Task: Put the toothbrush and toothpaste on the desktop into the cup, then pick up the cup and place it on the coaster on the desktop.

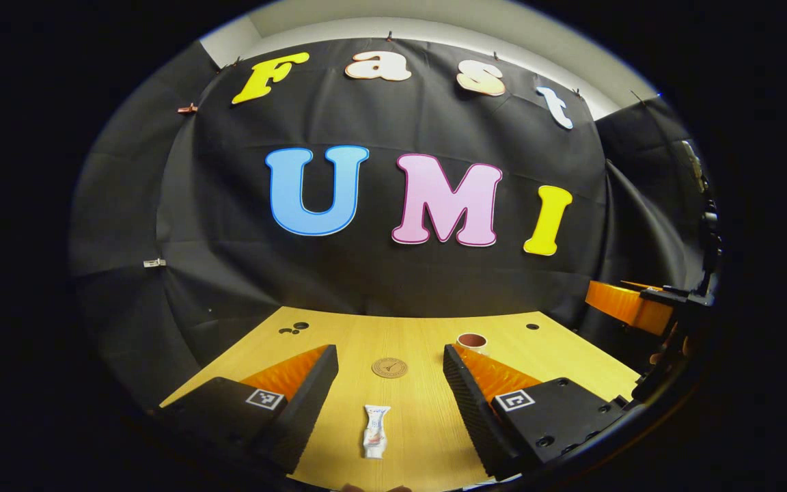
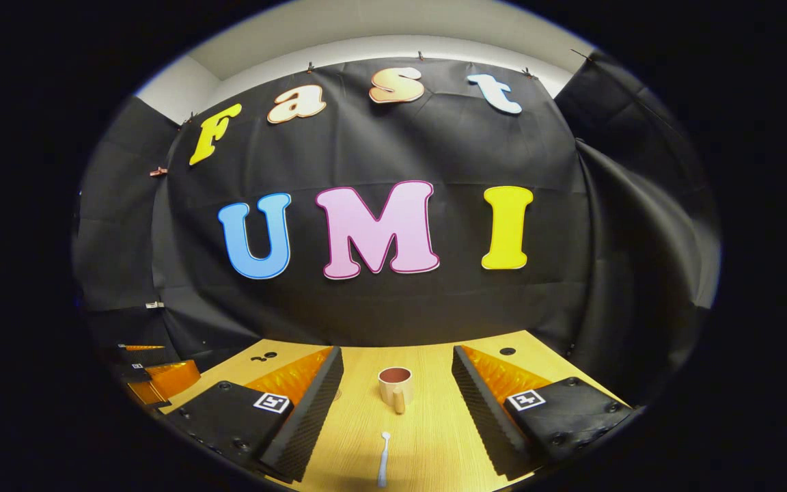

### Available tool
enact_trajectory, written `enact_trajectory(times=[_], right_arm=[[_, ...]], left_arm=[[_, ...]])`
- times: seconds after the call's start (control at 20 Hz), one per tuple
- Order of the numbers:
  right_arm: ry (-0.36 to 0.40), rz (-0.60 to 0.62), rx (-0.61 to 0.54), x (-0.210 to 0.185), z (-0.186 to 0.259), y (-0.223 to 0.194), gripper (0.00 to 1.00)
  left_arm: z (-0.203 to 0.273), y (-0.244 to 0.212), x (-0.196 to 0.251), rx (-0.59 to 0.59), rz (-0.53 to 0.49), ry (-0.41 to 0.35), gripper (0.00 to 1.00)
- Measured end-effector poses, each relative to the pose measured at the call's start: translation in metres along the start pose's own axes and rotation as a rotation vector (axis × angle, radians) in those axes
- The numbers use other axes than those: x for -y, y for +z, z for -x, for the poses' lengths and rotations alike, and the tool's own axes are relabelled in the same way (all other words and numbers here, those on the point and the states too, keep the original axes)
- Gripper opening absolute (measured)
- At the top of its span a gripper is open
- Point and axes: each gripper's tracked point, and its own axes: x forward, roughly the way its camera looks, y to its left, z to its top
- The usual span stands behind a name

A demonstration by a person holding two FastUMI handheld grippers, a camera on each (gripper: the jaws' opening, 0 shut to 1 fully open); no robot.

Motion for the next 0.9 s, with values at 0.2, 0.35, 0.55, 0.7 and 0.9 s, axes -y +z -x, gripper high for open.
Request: enact_trajectory(times=[0.2, 0.35, 0.55, 0.7, 0.9], right_arm=[[0.012, 0.012, -0.016, 0.003, -0.008, -0.005, 0.98], [0.023, 0.011, -0.033, 0.005, -0.015, -0.01, 0.98], [0.028, 0.008, -0.078, 0.014, -0.031, -0.023, 0.98], [0.027, 0.002, -0.105, 0.023, -0.049, -0.031, 0.98], [0.046, 0.012, -0.15, 0.029, -0.069, -0.049, 0.98]], left_arm=[[-0.01, -0.006, 0.005, -0.018, -0.014, -0.009, 0.96], [-0.022, -0.023, 0.004, -0.076, -0.032, -0.022, 0.96], [-0.044, -0.058, -0.008, -0.199, -0.019, -0.027, 0.96], [-0.065, -0.09, -0.018, -0.294, -0.025, -0.016, 0.96], [-0.093, -0.136, -0.028, -0.434, -0.058, -0.005, 0.97]])
